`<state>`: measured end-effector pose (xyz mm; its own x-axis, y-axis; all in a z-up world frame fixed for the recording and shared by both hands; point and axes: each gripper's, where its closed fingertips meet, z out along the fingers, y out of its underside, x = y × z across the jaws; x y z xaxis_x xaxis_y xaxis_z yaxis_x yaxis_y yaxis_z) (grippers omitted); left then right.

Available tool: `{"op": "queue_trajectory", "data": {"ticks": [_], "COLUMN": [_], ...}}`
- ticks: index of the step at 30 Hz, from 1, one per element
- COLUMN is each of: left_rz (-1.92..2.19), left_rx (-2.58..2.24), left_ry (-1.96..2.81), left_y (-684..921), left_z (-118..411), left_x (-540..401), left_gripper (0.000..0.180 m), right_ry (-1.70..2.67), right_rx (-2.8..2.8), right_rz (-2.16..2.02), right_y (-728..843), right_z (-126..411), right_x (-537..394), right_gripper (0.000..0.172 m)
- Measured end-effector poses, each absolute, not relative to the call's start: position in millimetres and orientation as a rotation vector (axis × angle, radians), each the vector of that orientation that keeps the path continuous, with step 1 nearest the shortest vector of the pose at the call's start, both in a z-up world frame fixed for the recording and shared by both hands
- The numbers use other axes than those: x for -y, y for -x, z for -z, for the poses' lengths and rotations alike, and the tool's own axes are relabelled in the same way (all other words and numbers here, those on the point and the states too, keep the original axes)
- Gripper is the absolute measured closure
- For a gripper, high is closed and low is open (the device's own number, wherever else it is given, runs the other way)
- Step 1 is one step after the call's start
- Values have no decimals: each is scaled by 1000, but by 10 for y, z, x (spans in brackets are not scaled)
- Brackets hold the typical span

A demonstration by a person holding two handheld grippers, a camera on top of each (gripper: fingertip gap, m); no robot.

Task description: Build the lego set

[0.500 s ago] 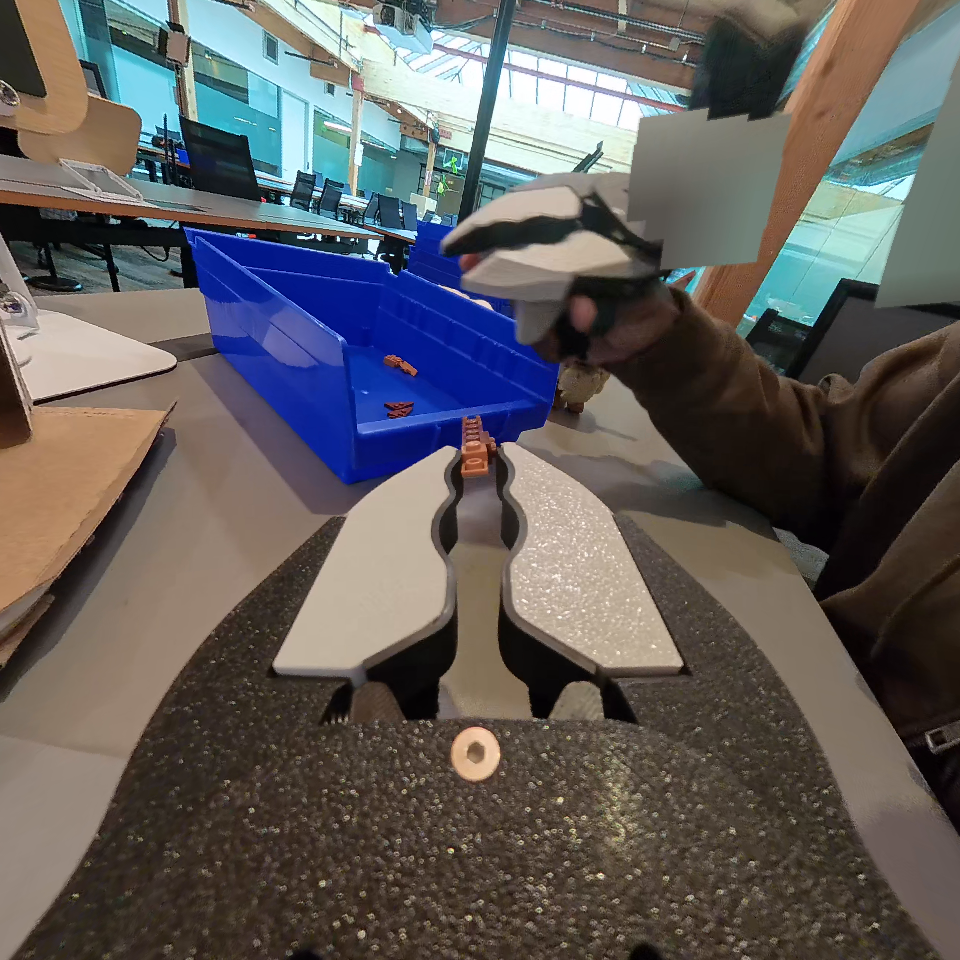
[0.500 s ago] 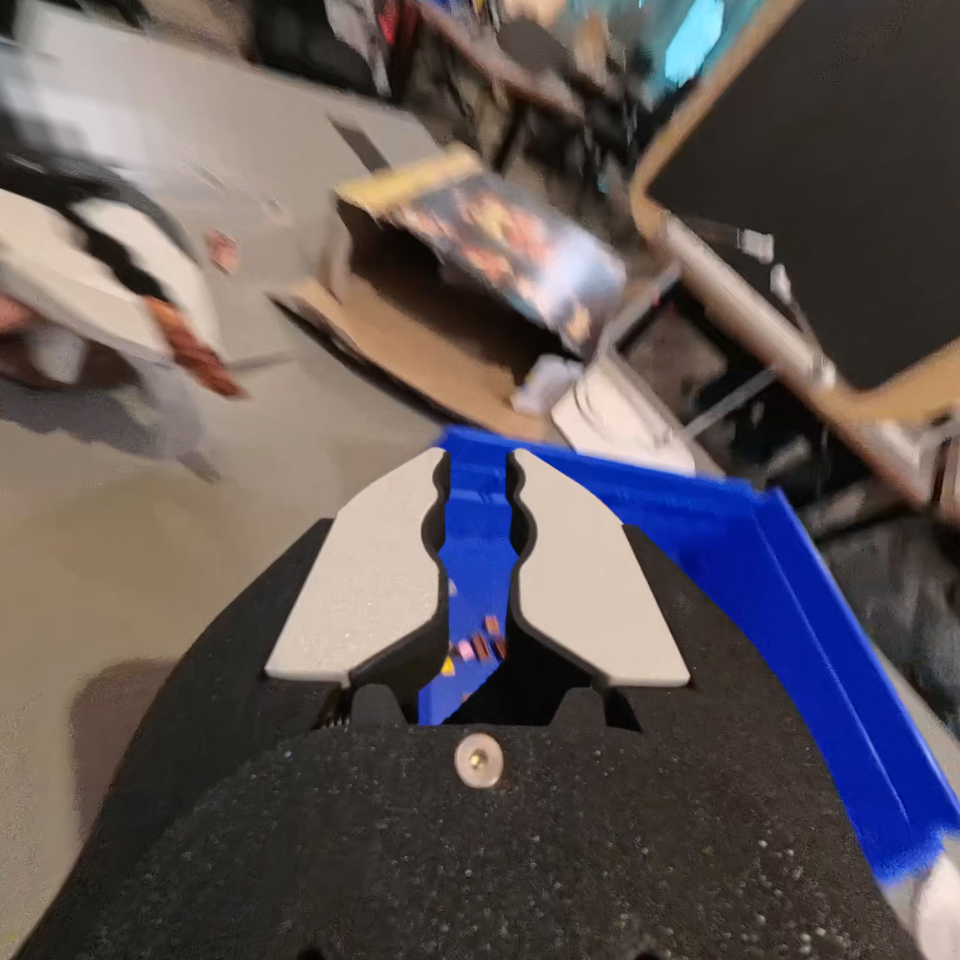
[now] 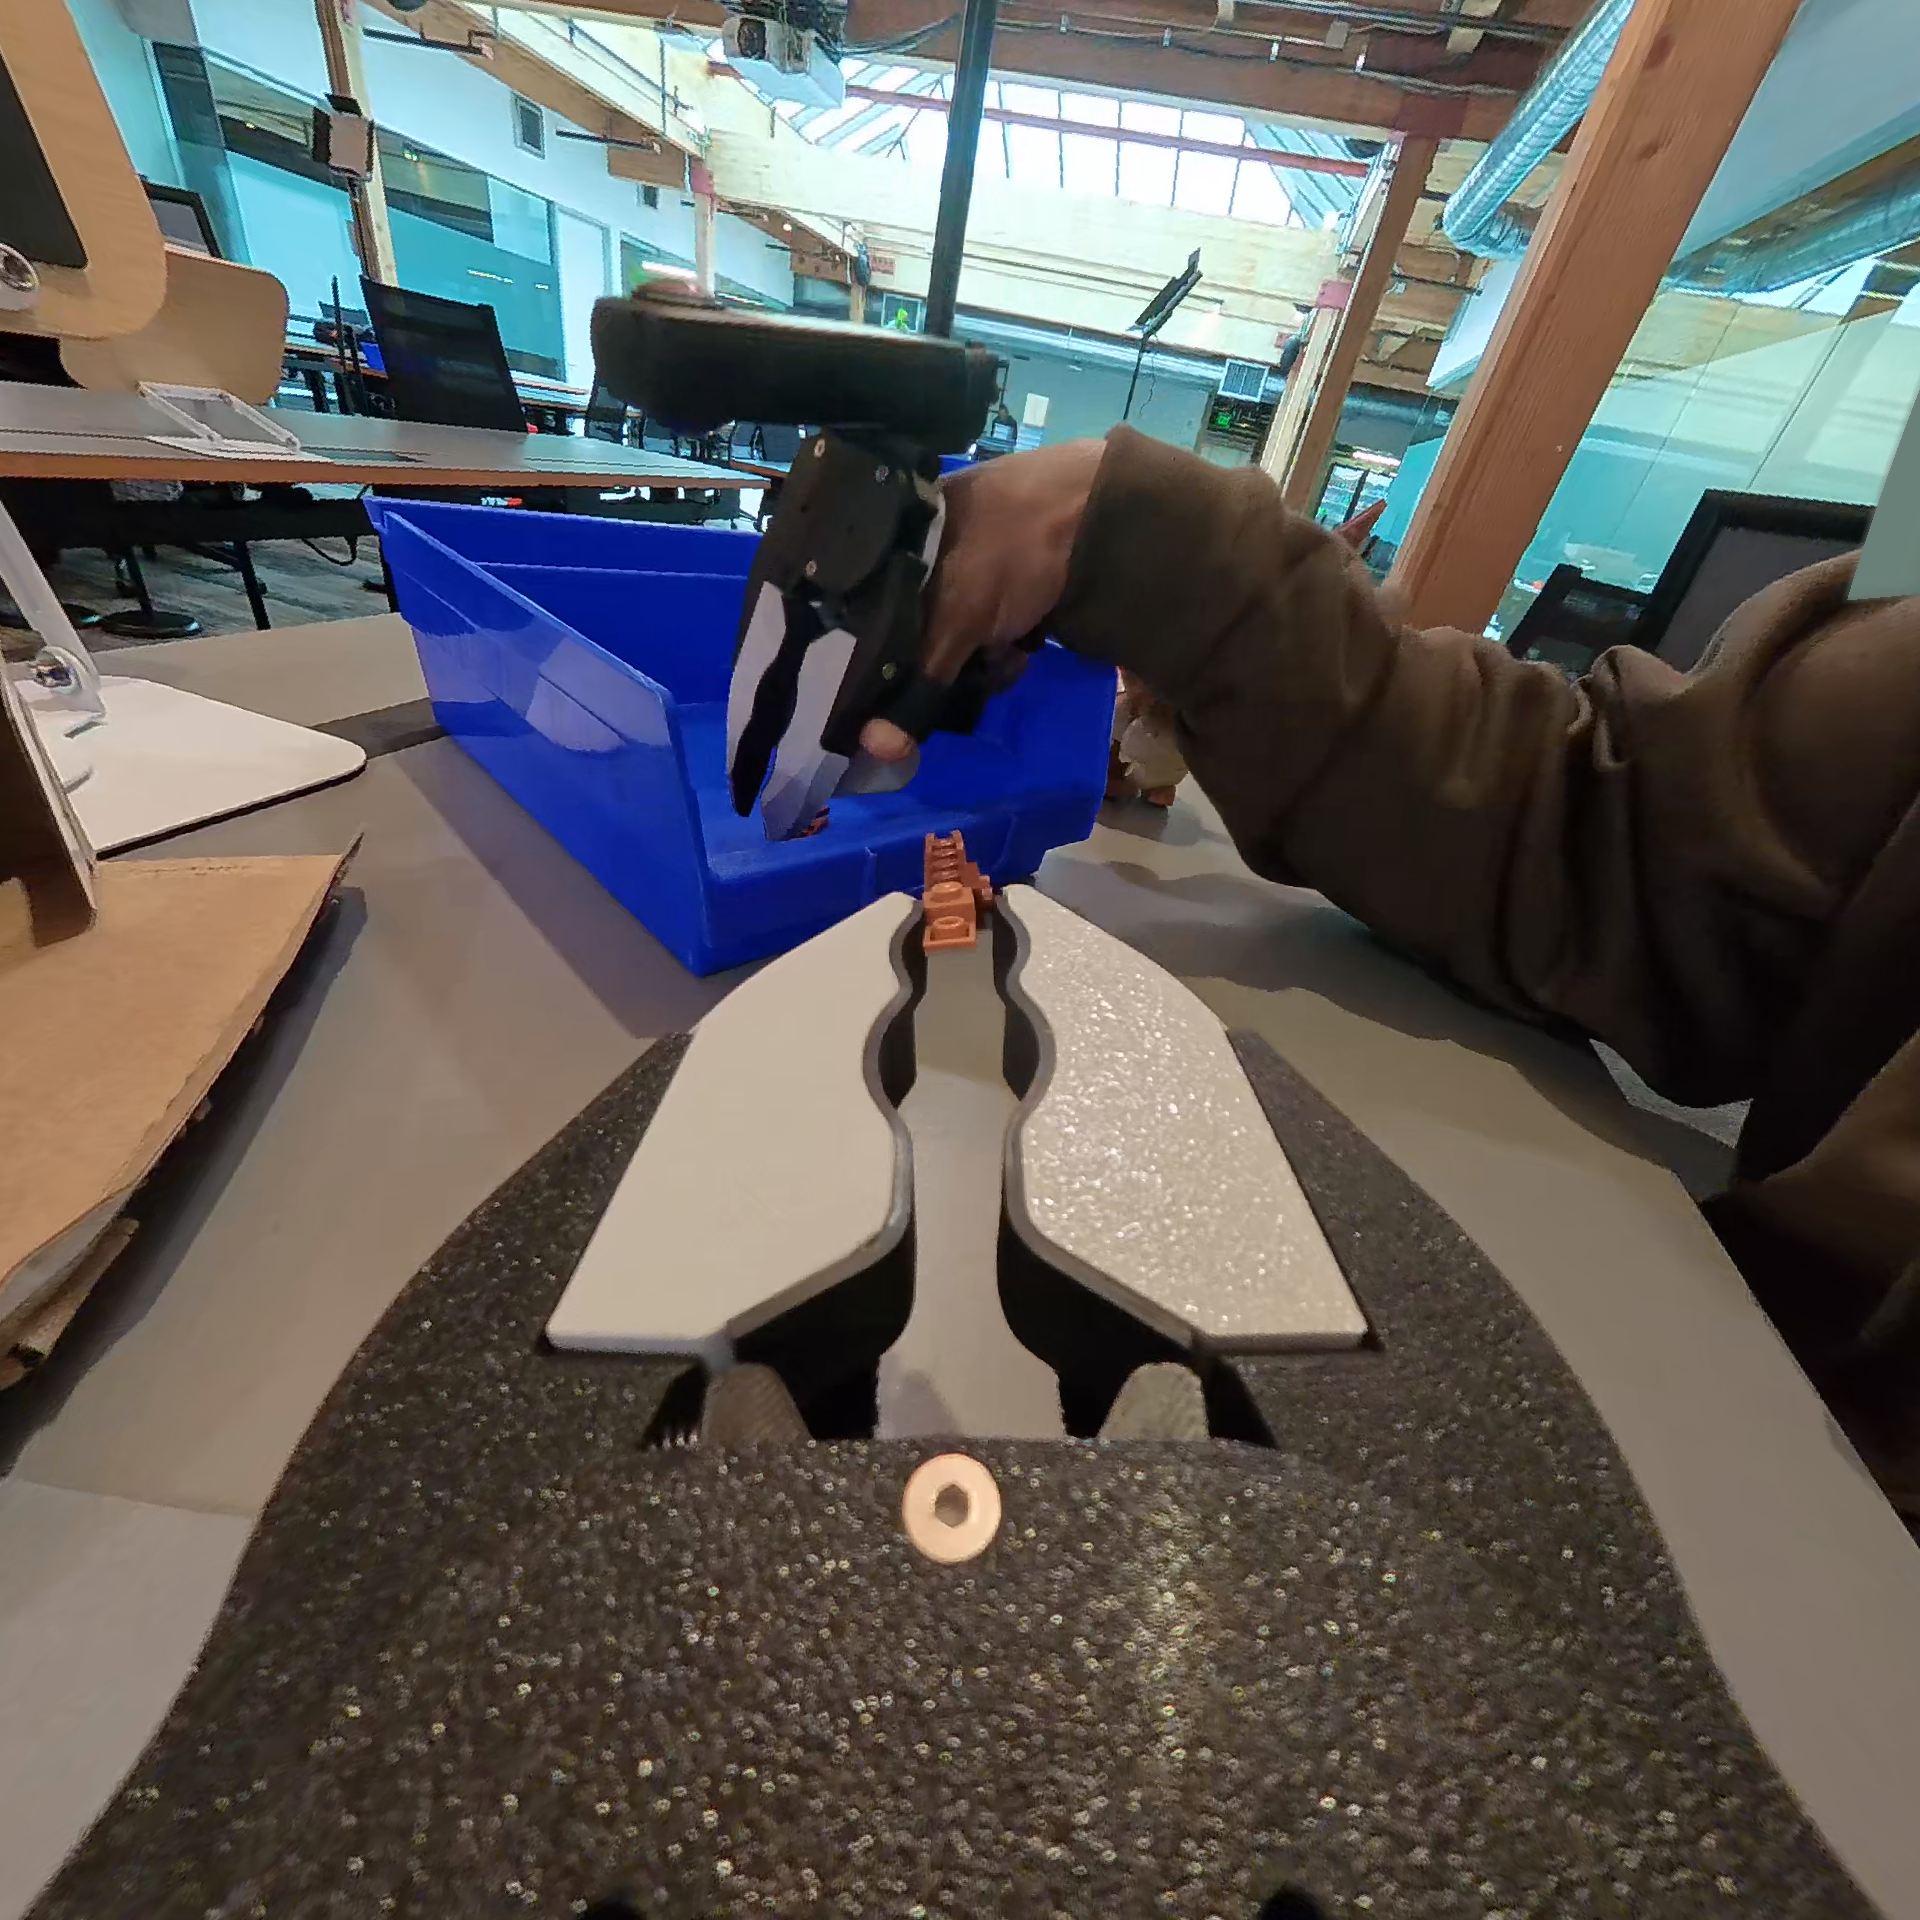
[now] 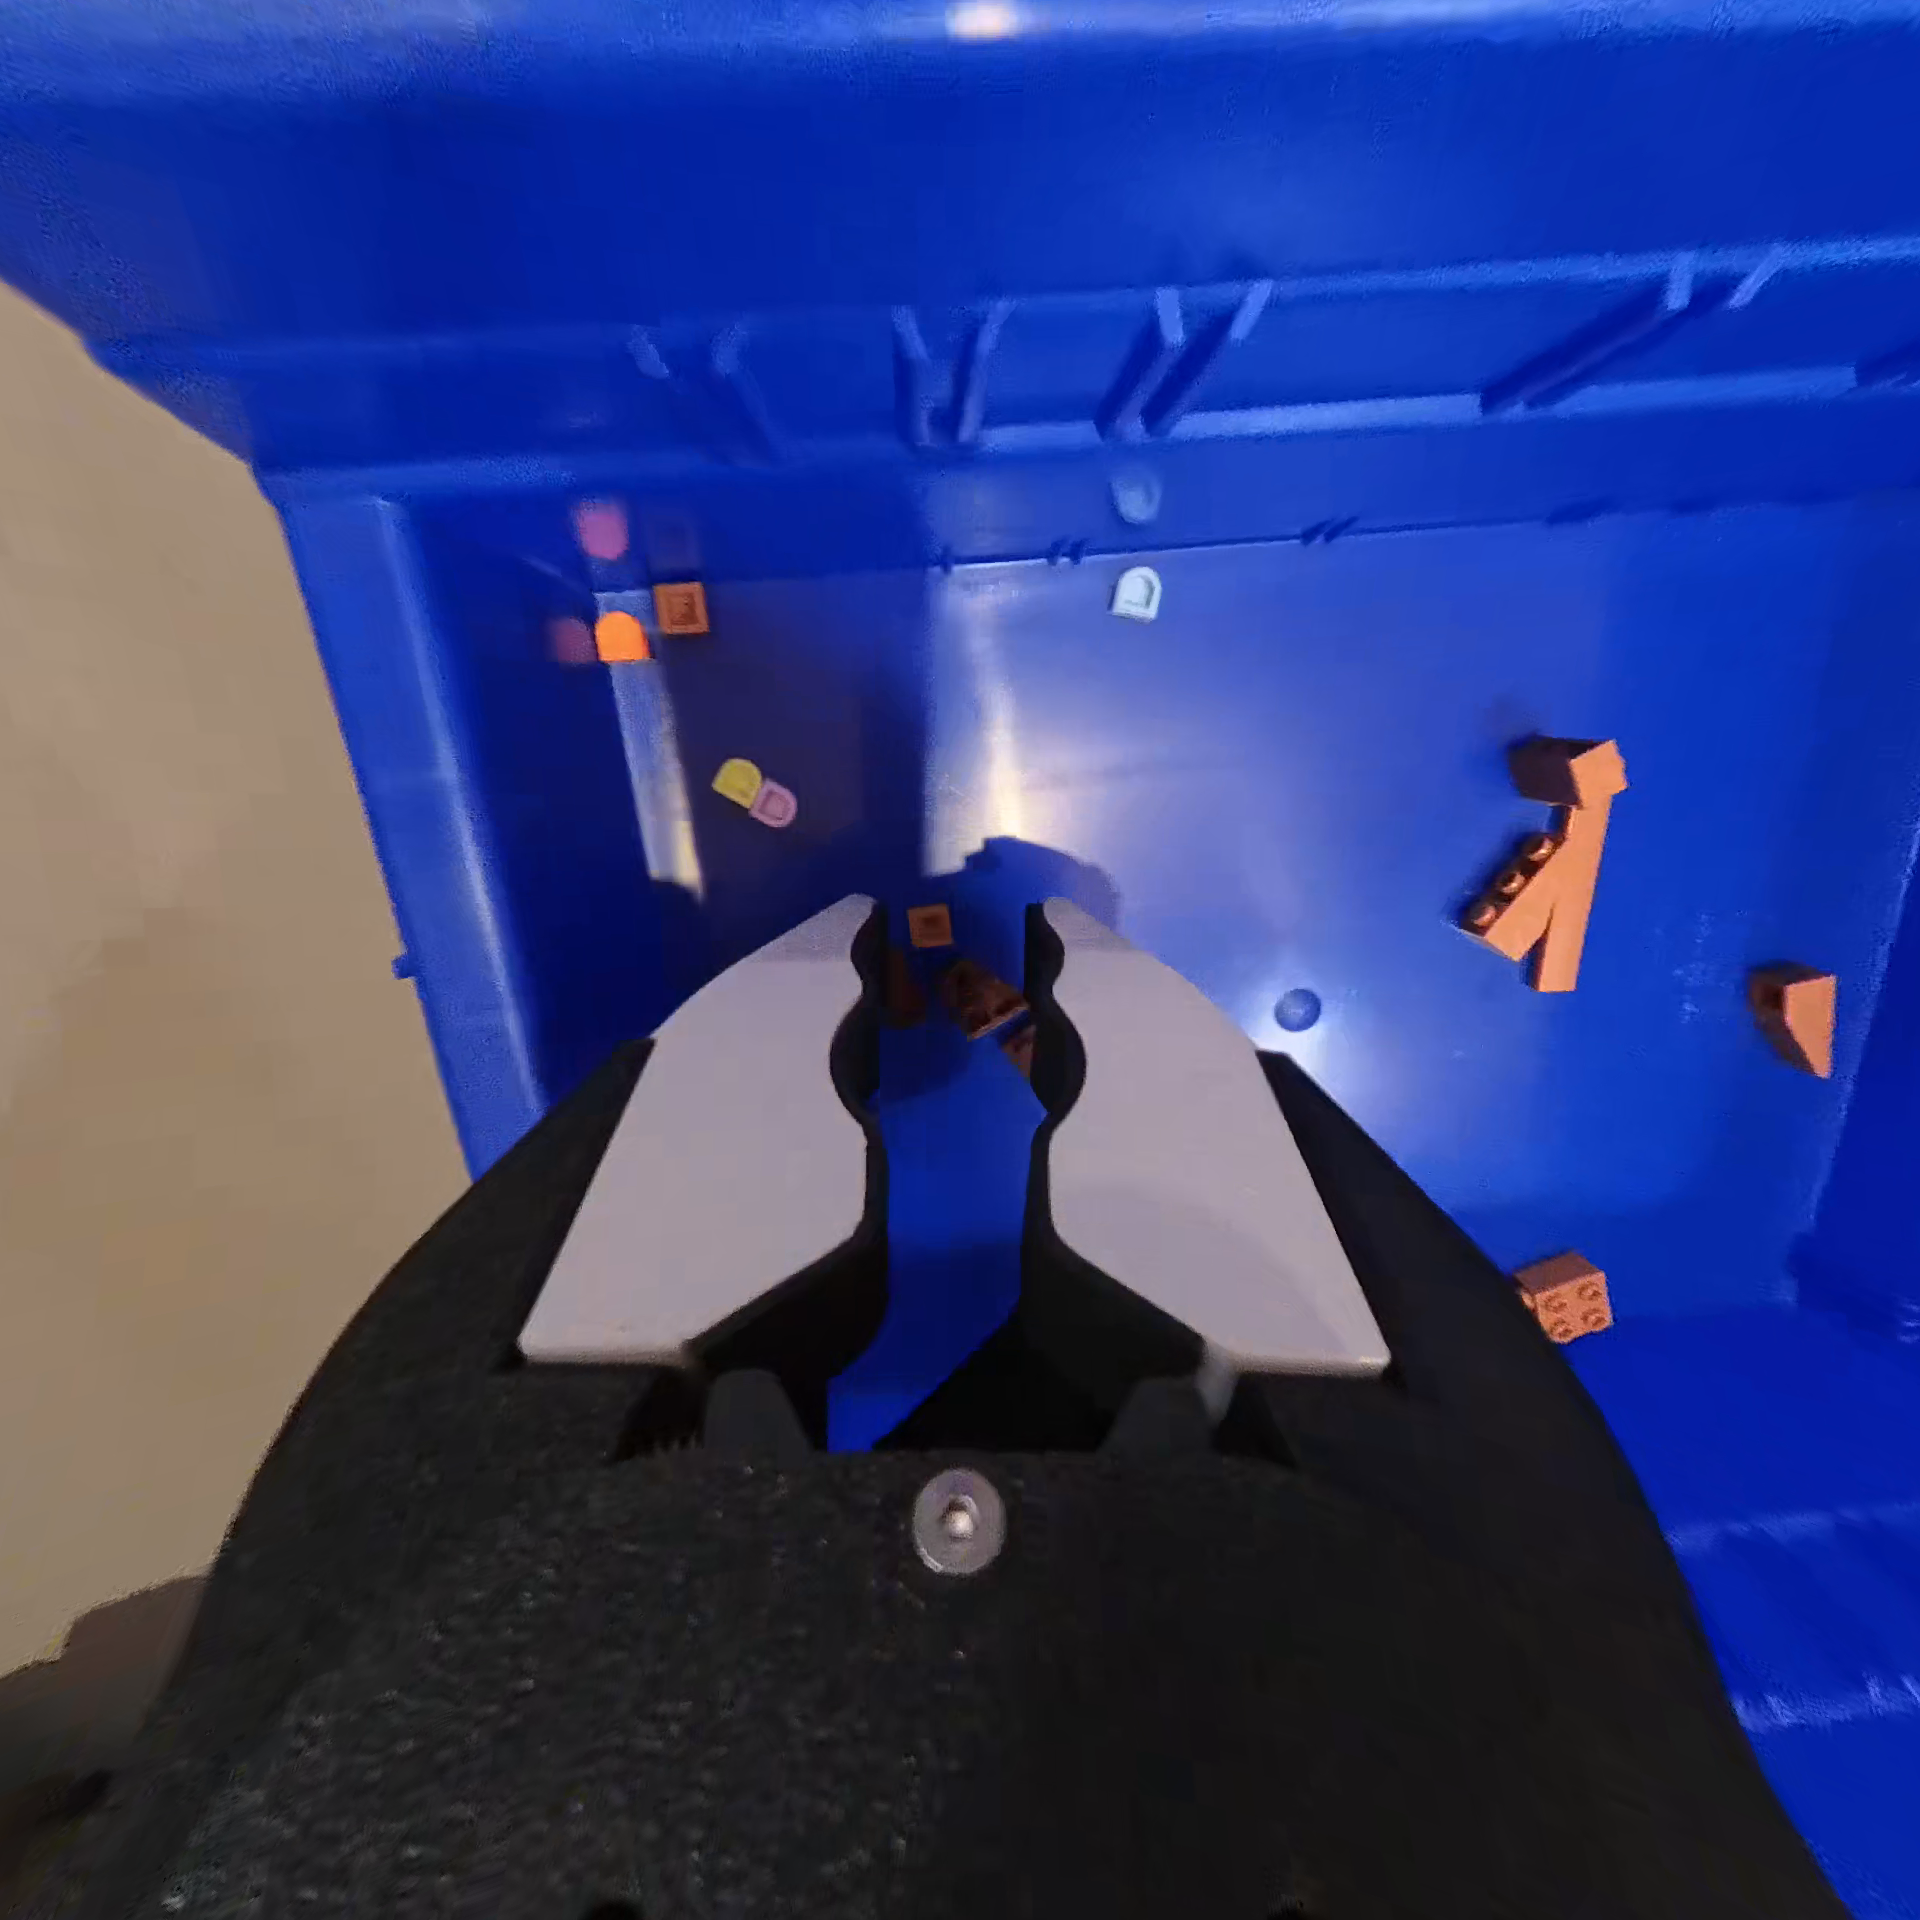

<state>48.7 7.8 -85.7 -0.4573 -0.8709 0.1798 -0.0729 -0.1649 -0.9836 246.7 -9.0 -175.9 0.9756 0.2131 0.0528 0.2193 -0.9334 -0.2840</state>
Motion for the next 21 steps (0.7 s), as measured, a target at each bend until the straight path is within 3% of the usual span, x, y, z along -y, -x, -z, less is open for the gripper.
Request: {"op": "queue_trajectory", "data": {"ticks": [9,13,16,21], "left_rz": [1610,1630,1634,1642], "left_rx": [-1517,-1496,-1492,-1473], "left_ry": [1086,1099,1099,1109], "left_y": [-489,-487,-483,-483], "left_z": [887,874,869,859], "left_x": [-132,-166,-172,-198], "left_gripper": [169,169,169,169], "right_ry": [2847,2904,2913,2641], "right_rx": [360,372,401,397], "right_rz": [10,0,53,191], "right_y": [-2462,-2441,-2461,-2268], "right_z": [1817,1908,1892,1369], "right_x": [108,158,165,-56], "right_gripper": [147,163,163,164]}}
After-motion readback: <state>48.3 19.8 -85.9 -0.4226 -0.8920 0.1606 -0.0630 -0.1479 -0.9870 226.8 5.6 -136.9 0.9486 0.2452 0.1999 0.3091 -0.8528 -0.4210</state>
